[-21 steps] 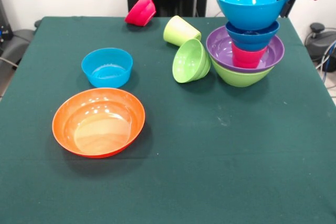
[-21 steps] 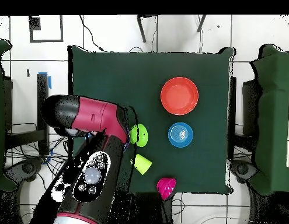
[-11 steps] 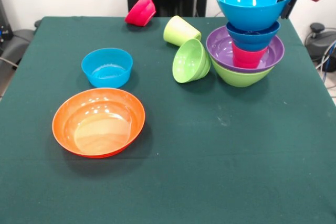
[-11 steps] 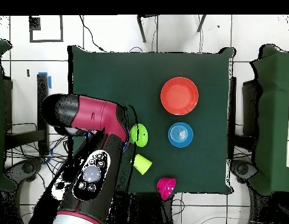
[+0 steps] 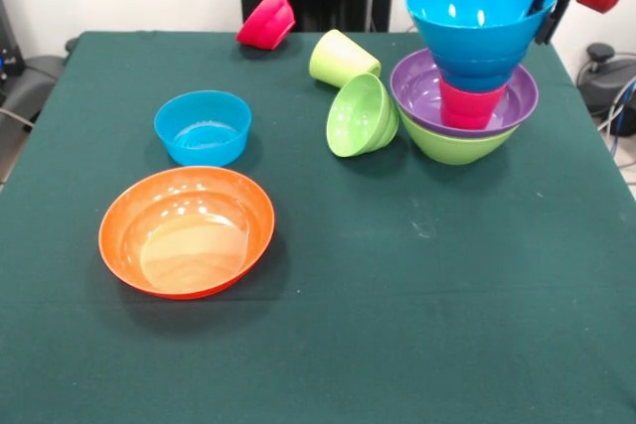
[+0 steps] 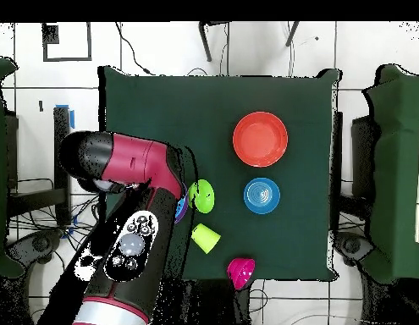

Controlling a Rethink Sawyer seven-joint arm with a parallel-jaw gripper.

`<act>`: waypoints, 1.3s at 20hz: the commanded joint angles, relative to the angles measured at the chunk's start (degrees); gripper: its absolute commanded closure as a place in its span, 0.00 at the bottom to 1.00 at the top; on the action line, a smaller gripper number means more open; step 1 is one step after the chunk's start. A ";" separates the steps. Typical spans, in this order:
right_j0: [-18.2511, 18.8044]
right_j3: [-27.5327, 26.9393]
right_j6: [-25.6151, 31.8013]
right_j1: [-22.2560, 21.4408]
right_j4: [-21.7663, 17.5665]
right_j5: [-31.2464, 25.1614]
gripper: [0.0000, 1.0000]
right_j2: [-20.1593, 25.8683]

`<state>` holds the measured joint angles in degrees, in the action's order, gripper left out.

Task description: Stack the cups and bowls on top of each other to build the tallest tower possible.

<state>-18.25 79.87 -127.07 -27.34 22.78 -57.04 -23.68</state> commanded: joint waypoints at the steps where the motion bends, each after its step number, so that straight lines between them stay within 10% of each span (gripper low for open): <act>1: 1.16 -1.15 -10.78 3.11 0.53 -0.43 1.00 5.61; 23: 1.57 -0.85 -8.06 3.15 -0.94 0.27 1.00 5.22; 24: 1.71 -0.56 -7.80 2.99 -0.79 0.74 0.00 5.41; 26: 1.33 -0.72 -9.39 3.16 -0.55 -0.03 0.00 4.81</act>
<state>-18.23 79.06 -127.07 -26.56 22.91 -57.02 -23.70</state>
